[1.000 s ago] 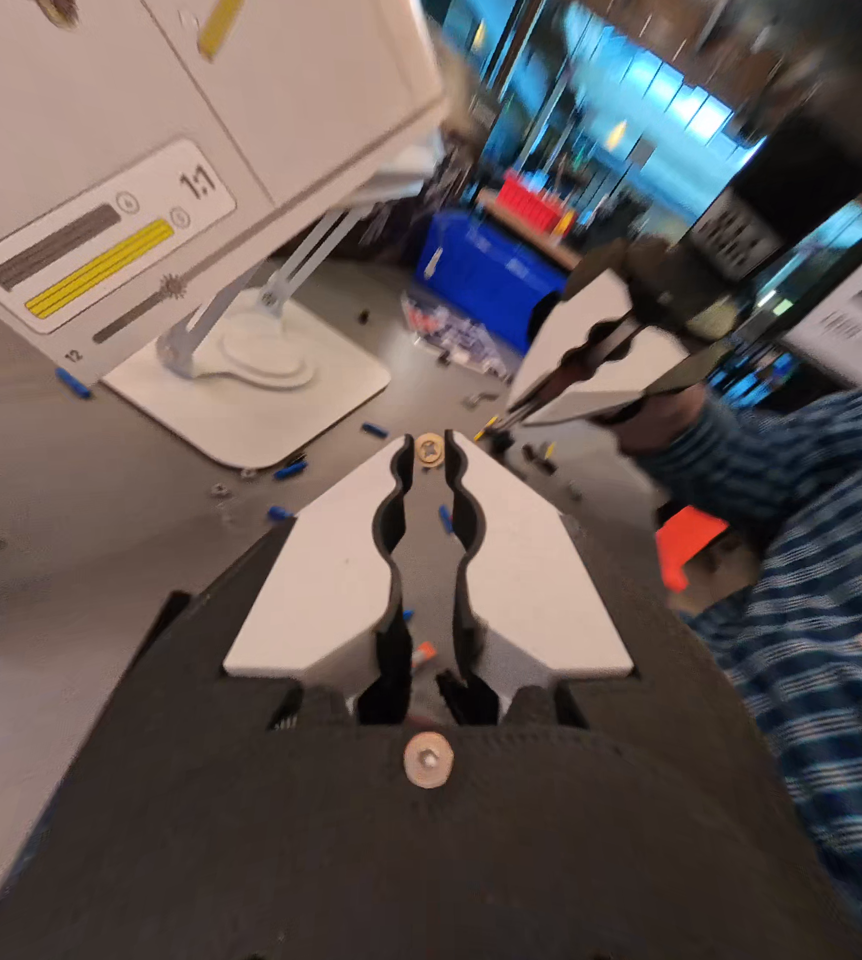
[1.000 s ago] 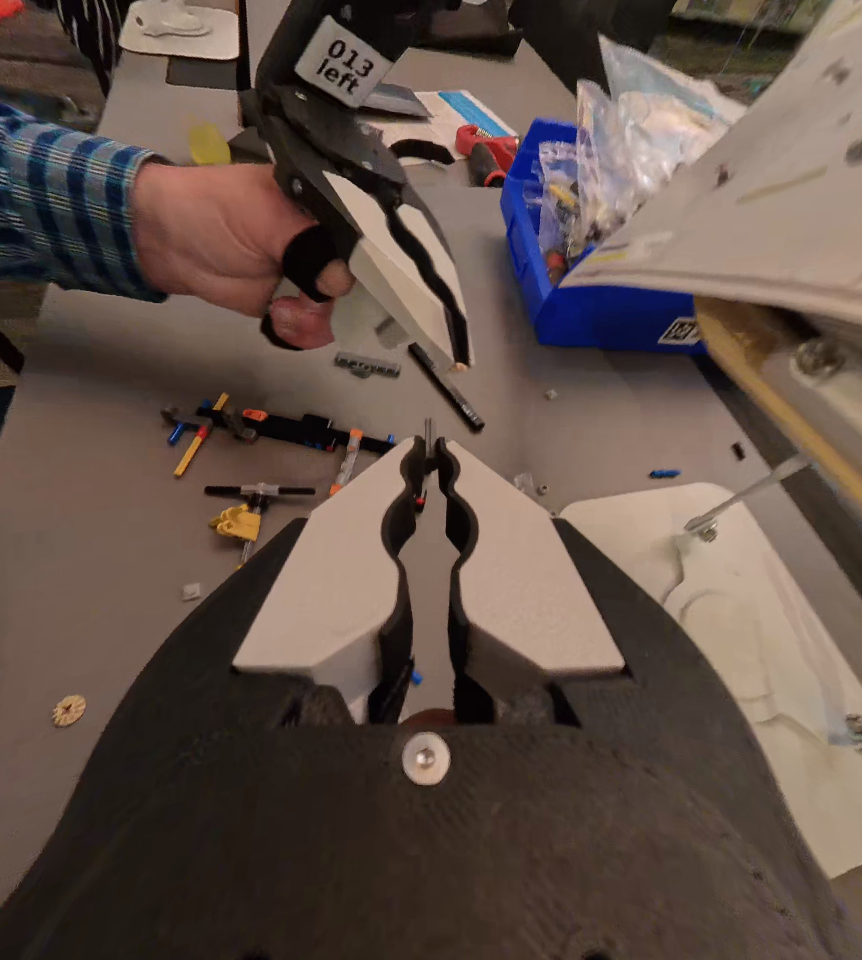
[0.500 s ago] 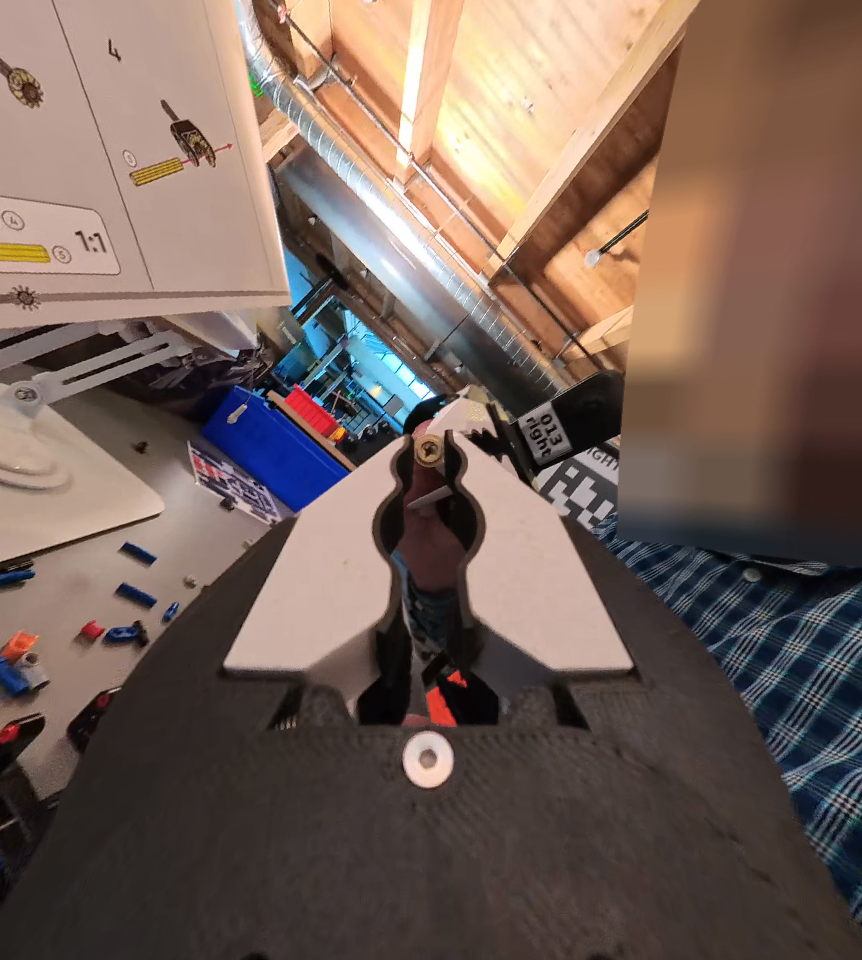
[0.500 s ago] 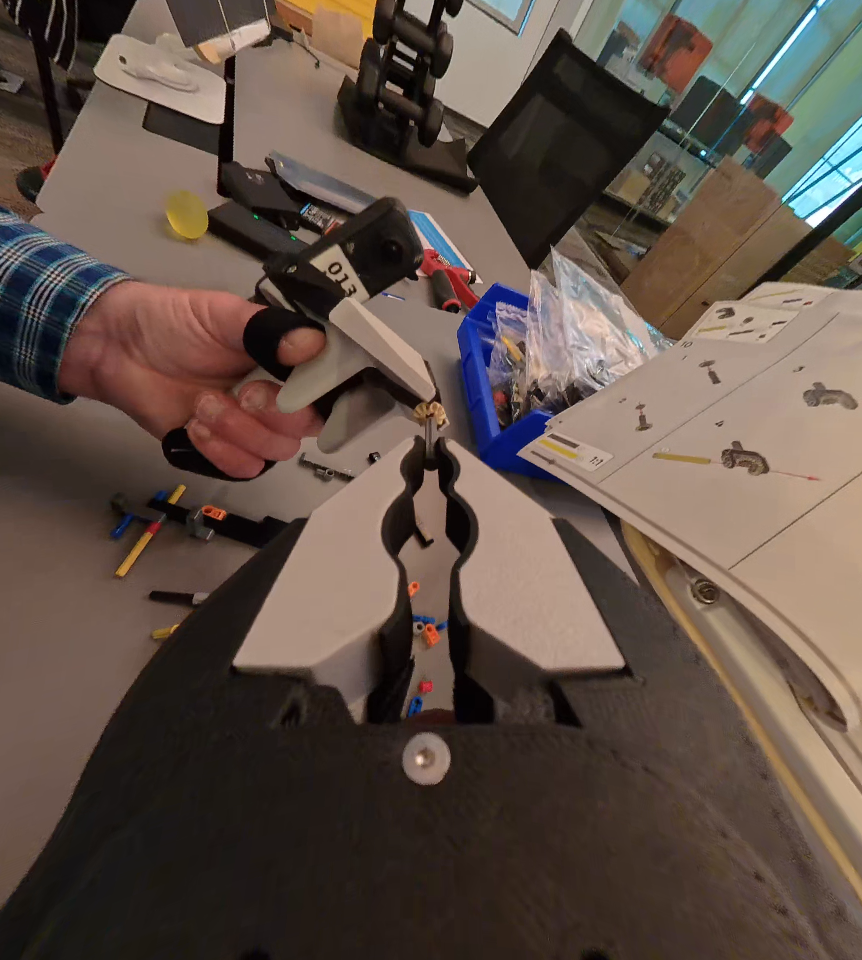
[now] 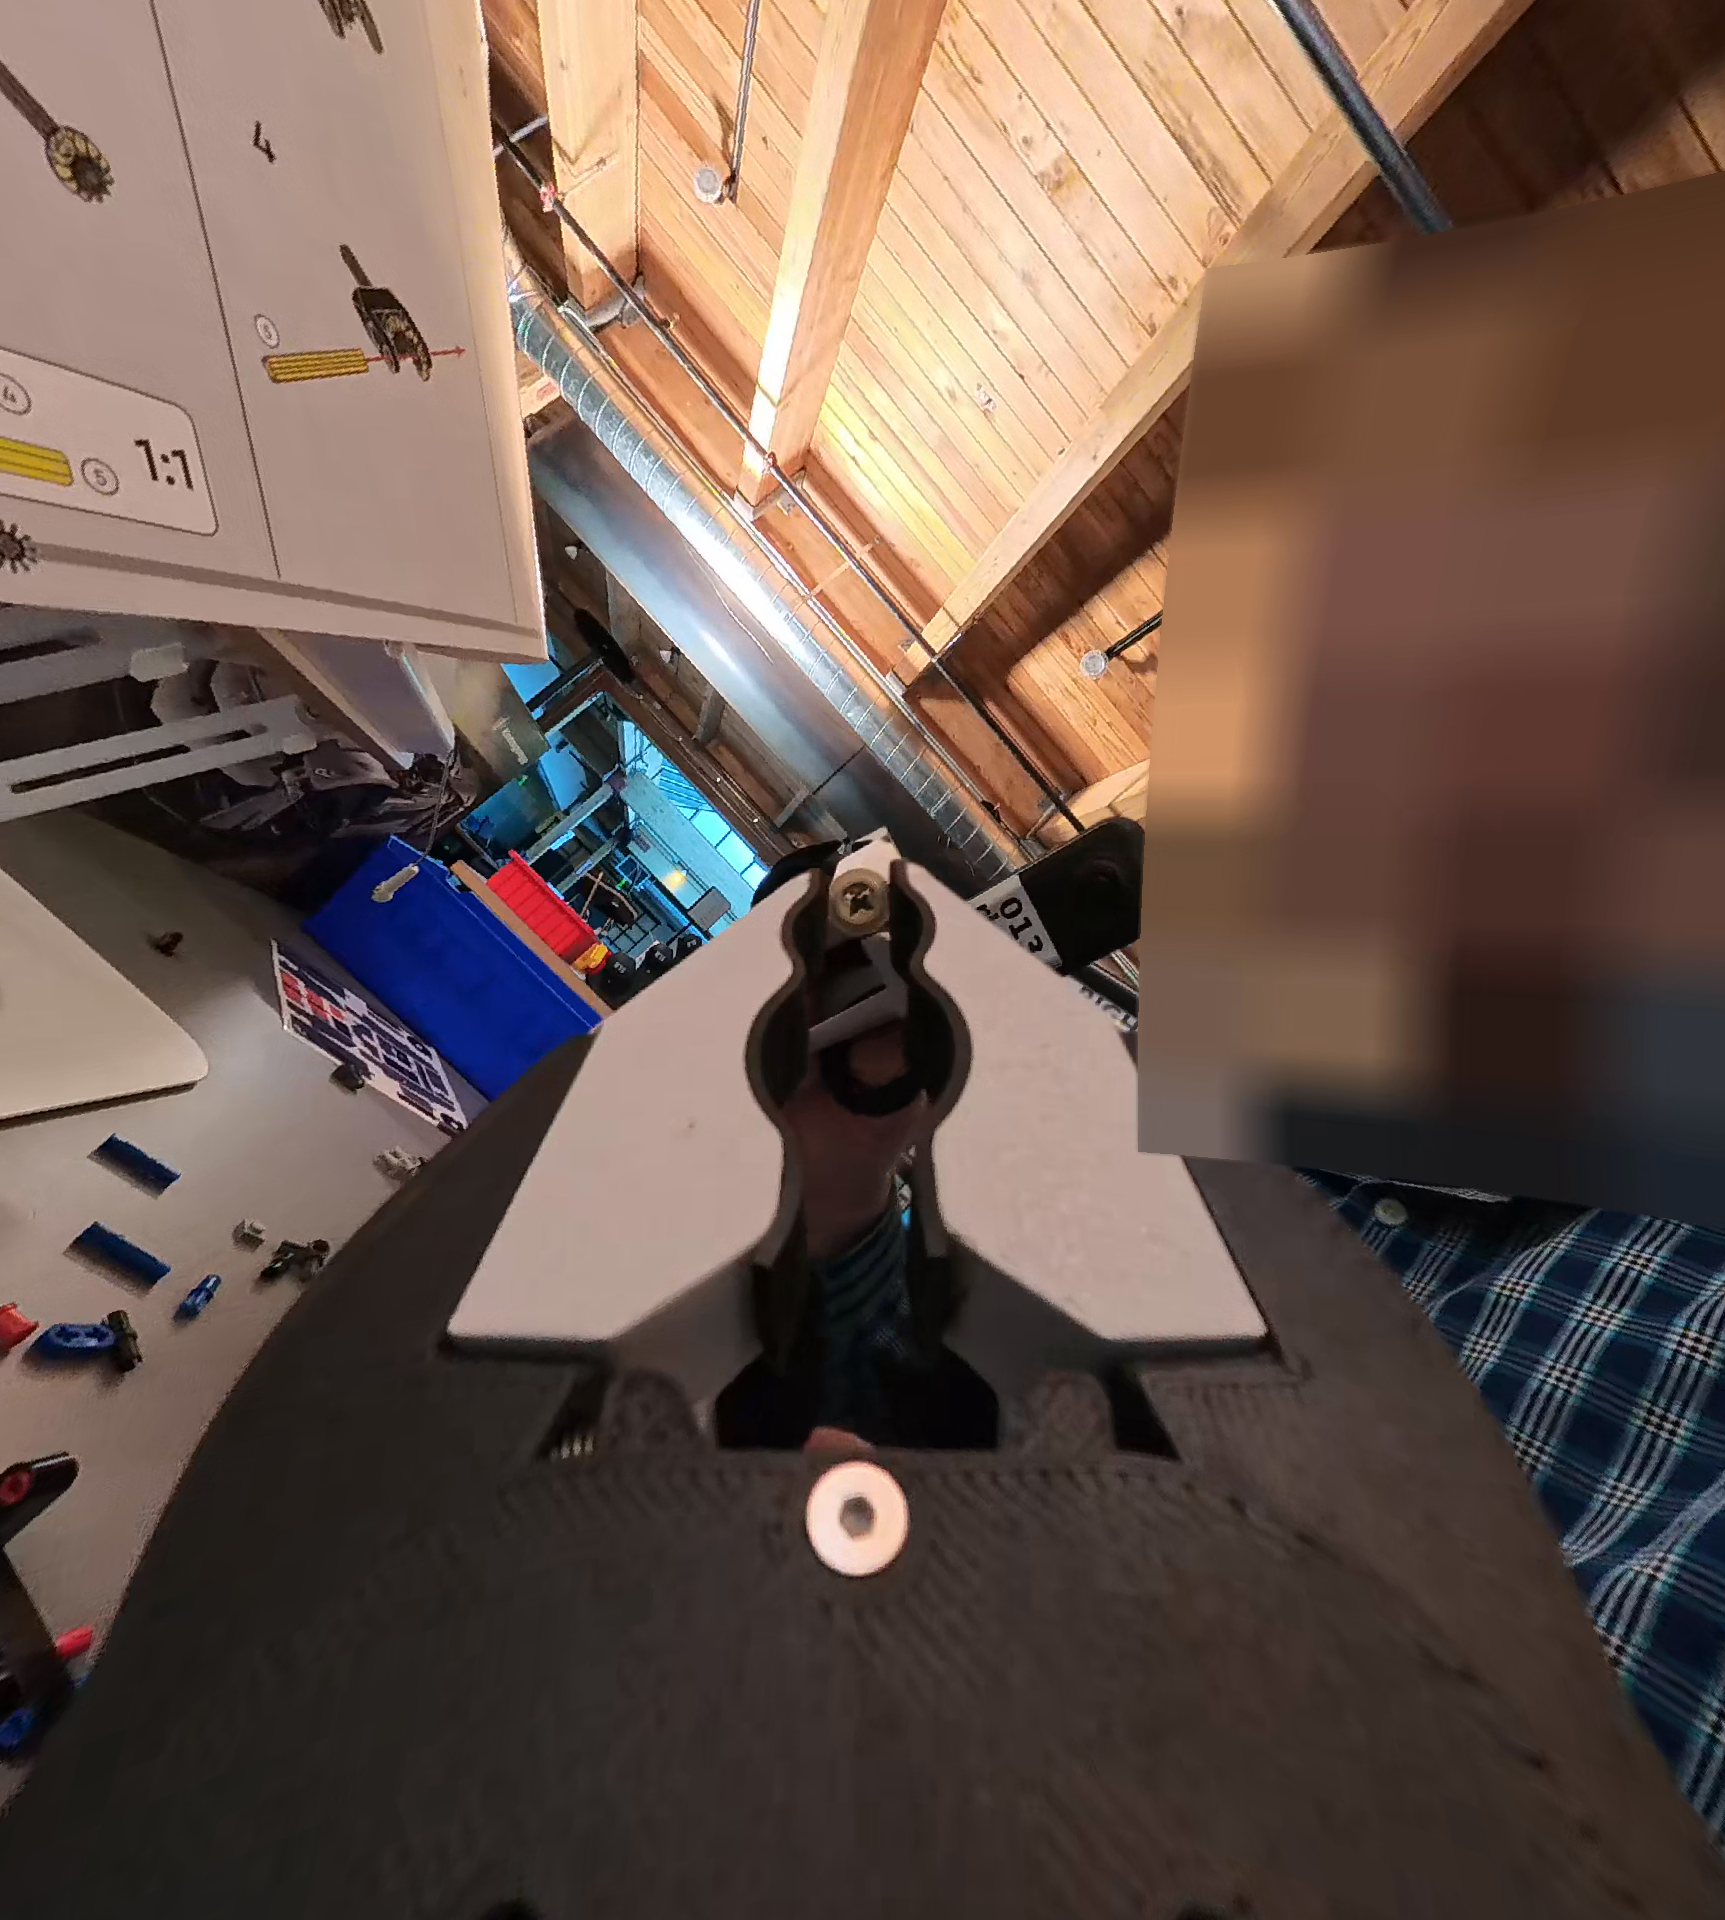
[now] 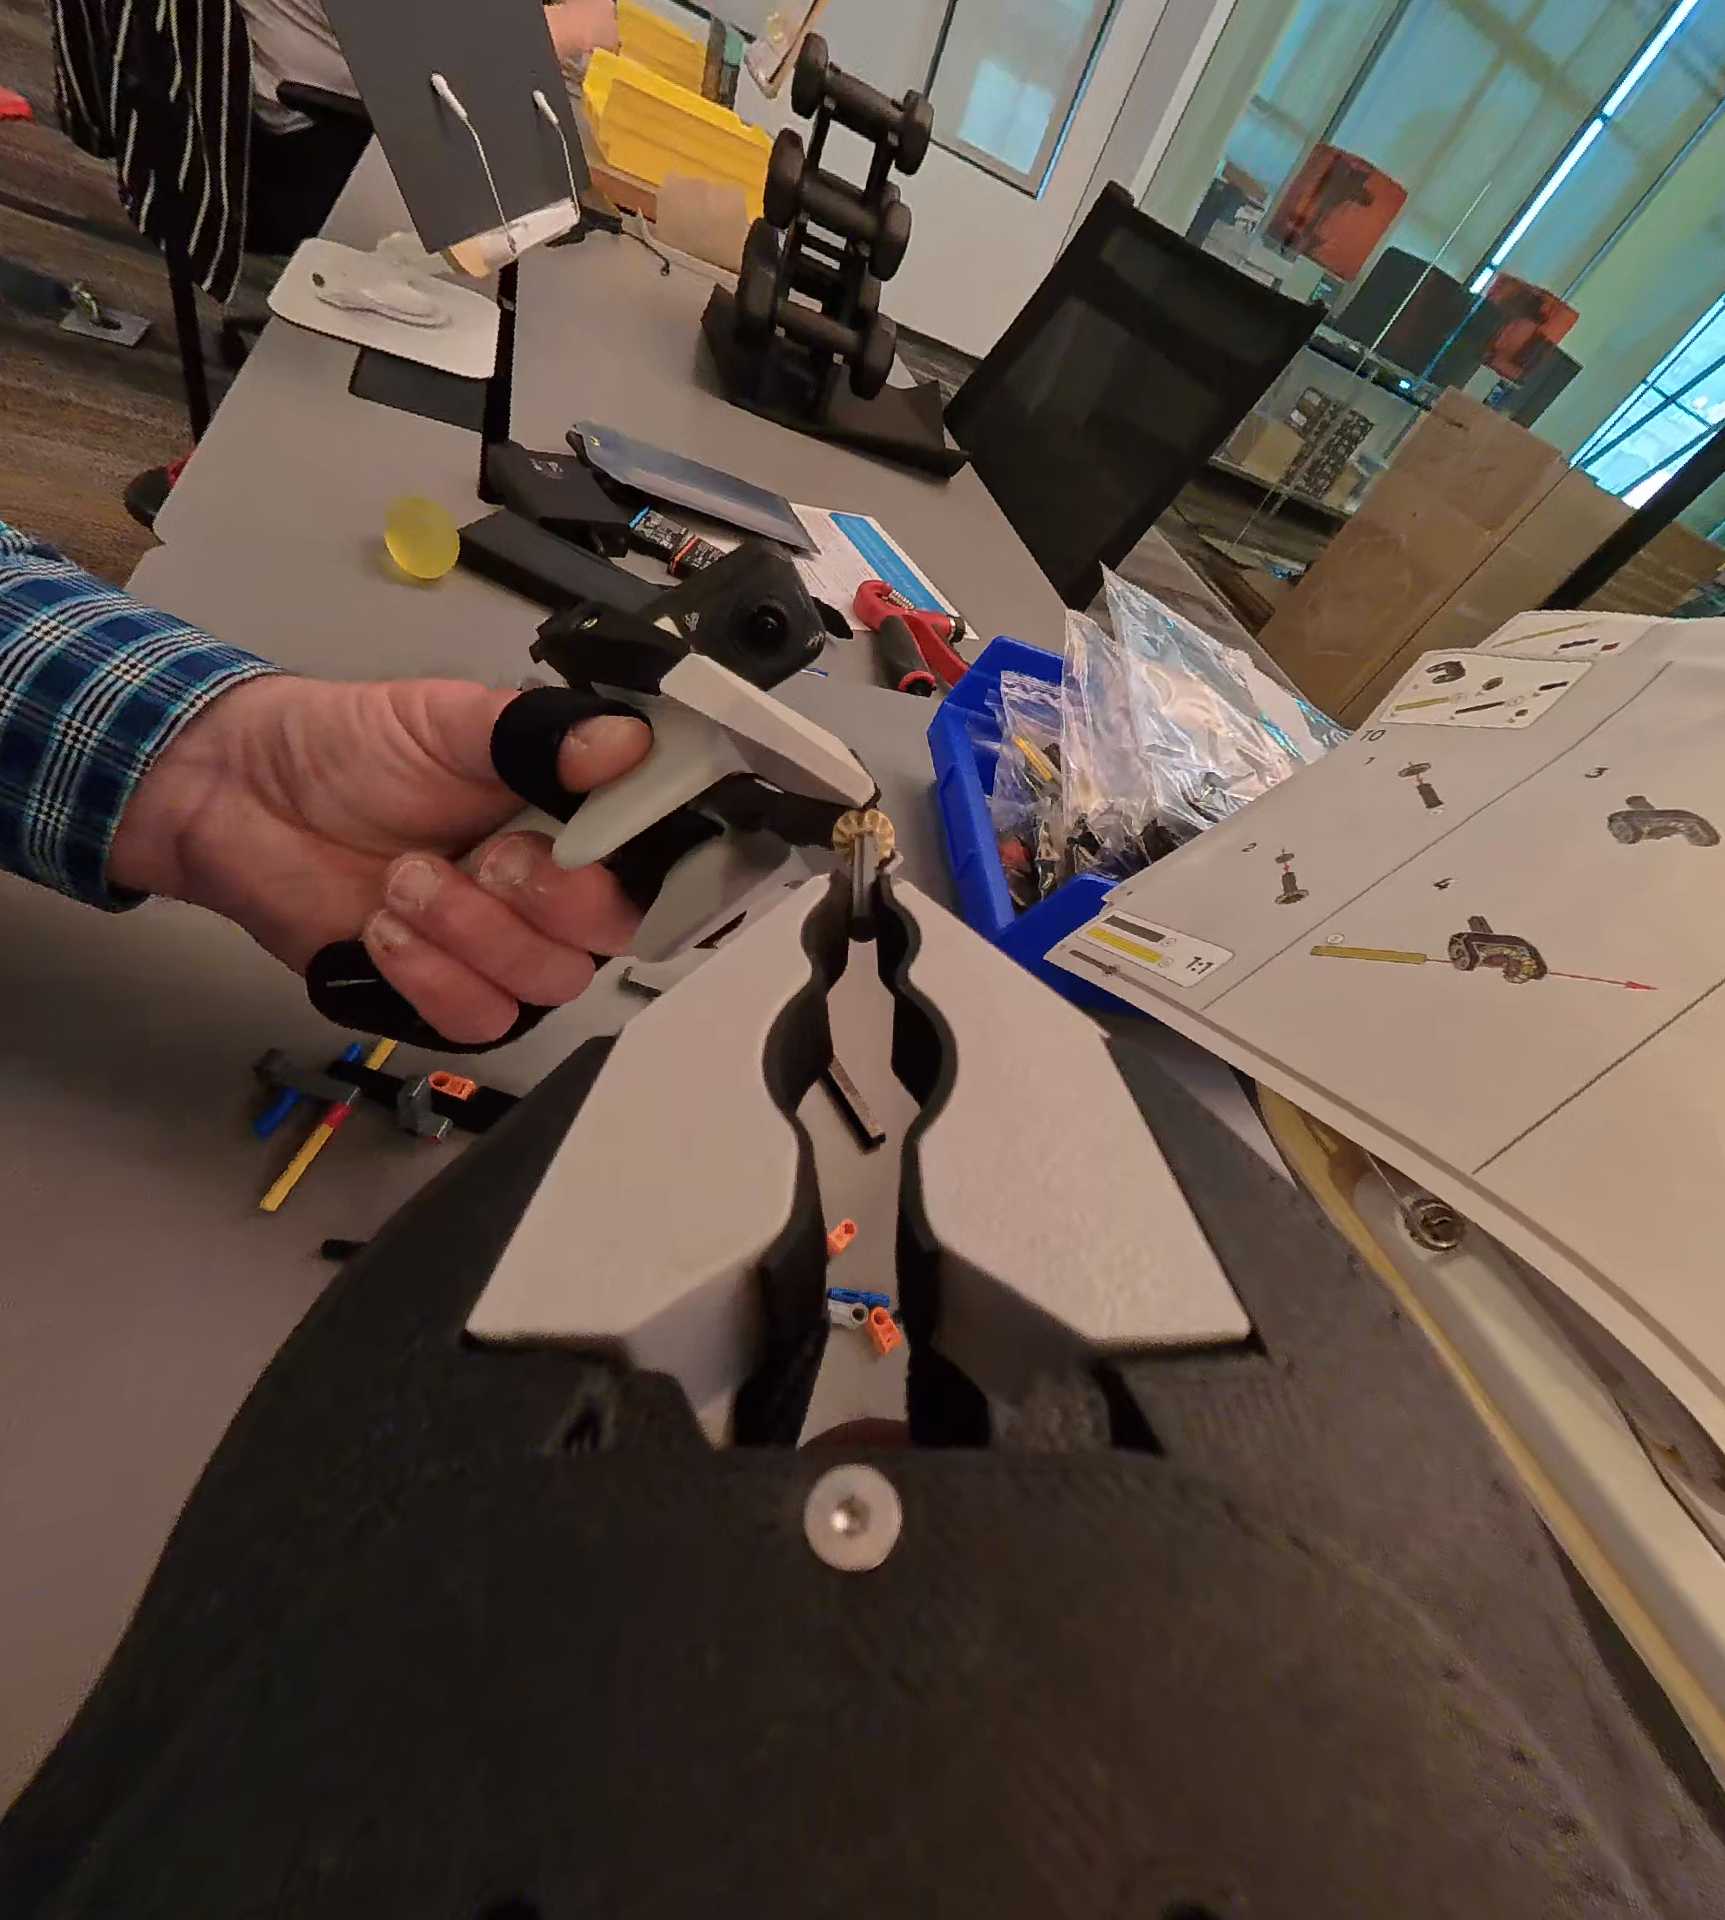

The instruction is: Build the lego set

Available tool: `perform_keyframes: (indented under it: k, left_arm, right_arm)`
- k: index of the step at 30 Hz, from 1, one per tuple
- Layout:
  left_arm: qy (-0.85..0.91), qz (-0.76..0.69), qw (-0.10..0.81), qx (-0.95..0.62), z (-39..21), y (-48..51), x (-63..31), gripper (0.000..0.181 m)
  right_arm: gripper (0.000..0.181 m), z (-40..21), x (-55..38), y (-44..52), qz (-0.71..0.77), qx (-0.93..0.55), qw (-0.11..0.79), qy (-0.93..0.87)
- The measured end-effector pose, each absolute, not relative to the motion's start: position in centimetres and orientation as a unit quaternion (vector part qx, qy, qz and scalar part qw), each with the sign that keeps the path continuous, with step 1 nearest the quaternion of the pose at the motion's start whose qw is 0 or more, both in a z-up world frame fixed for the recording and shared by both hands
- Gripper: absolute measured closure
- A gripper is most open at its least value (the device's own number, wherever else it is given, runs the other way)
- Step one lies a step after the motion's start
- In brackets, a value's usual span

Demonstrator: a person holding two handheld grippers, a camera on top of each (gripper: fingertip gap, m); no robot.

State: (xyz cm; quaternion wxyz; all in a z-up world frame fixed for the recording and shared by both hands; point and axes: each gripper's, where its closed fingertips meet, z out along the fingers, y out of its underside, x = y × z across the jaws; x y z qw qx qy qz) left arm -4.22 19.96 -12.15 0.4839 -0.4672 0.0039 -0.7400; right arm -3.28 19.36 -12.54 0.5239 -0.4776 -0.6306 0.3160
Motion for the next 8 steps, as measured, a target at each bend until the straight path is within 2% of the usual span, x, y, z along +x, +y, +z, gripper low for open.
perform_keyframes:
  k: [1, 8]
  left_arm:
    - [0.004, -0.741, 0.483, -0.466, -12.16, 19.94, -4.2, 0.172]
    - [0.001, -0.737, 0.496, -0.458, -11.7, 19.98, -4.29, 0.172]
  right_arm:
    - [0.179, -12.51, -3.26, 19.36, 0.32, -0.479, 0.522, -0.629]
    - [0.179, -12.13, -3.31, 19.43, 0.383, -0.509, 0.498, -0.588]
